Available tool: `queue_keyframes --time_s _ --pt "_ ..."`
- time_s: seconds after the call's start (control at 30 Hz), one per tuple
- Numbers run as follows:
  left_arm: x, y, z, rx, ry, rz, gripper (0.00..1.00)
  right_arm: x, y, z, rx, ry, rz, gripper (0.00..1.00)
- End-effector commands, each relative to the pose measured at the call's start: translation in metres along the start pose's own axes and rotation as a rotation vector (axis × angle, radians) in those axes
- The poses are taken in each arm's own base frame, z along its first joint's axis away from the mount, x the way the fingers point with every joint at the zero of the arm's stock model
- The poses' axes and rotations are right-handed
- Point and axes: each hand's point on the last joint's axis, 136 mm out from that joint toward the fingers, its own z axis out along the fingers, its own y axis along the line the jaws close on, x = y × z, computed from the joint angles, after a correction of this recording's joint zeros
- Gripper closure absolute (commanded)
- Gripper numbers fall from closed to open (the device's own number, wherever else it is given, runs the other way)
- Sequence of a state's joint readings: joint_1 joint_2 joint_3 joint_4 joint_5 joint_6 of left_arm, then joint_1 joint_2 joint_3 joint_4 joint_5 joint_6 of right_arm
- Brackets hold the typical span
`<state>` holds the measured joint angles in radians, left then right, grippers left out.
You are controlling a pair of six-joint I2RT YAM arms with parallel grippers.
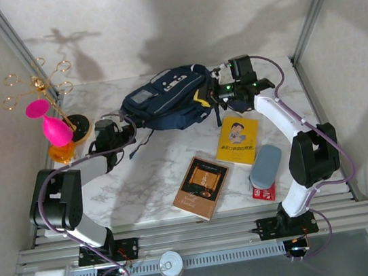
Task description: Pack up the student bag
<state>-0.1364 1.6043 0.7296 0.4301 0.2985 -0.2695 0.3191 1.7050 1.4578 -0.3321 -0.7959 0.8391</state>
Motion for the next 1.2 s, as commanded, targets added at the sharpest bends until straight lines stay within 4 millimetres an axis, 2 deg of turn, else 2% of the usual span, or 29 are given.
queue_keyframes --time_s 0.0,0.13,0.23,0.33,0.43,0.53,0.63,0.7,0.87,0.93,1.03,1.1,1.17 --pt "-0.007 -0.009 -0.008 0.036 -0.021 -0.051 1.0 -0.005 0.026 0.005 -0.111 -0.001 -0.086 1.0" --pt "-0.007 -0.014 -0.027 0.054 -0.04 -0.127 0.9 -0.007 0.018 0.013 -0.09 -0.012 -0.083 1.0" --pt "-0.004 -0.017 -0.044 0.052 -0.059 -0.19 0.73 0.001 -0.001 0.033 -0.051 0.005 -0.065 1.0" --pt "-0.001 -0.016 -0.059 0.019 -0.073 -0.247 0.69 0.015 -0.018 0.062 -0.035 0.044 -0.06 0.99" --pt "0.006 -0.024 -0.07 0.002 -0.056 -0.257 0.64 0.029 -0.03 0.092 -0.023 0.068 -0.05 0.96" --pt "0.008 -0.029 -0.081 -0.016 -0.048 -0.268 0.62 0.036 -0.046 0.105 0.043 0.065 -0.058 0.83" --pt "0.019 -0.04 -0.09 0.004 -0.019 -0.305 0.6 0.038 -0.051 0.095 0.094 0.045 -0.101 0.6" --pt "0.036 -0.053 -0.095 0.026 0.033 -0.318 0.58 0.048 -0.064 0.081 0.188 0.06 -0.13 0.45" --pt "0.084 -0.088 -0.102 0.089 0.17 -0.274 0.47 0.075 -0.091 0.021 0.393 -0.008 -0.211 0.21" --pt "0.1 -0.104 -0.105 0.107 0.238 -0.225 0.42 0.09 -0.105 -0.003 0.459 -0.025 -0.207 0.16" --pt "0.13 -0.123 -0.11 0.115 0.337 -0.151 0.36 0.122 -0.138 -0.033 0.553 -0.016 -0.143 0.14" --pt "0.152 -0.136 -0.113 0.134 0.397 -0.114 0.34 0.148 -0.156 -0.045 0.569 -0.014 -0.091 0.13" --pt "0.168 -0.146 -0.116 0.156 0.437 -0.091 0.32 0.171 -0.166 -0.047 0.541 -0.008 -0.044 0.12"
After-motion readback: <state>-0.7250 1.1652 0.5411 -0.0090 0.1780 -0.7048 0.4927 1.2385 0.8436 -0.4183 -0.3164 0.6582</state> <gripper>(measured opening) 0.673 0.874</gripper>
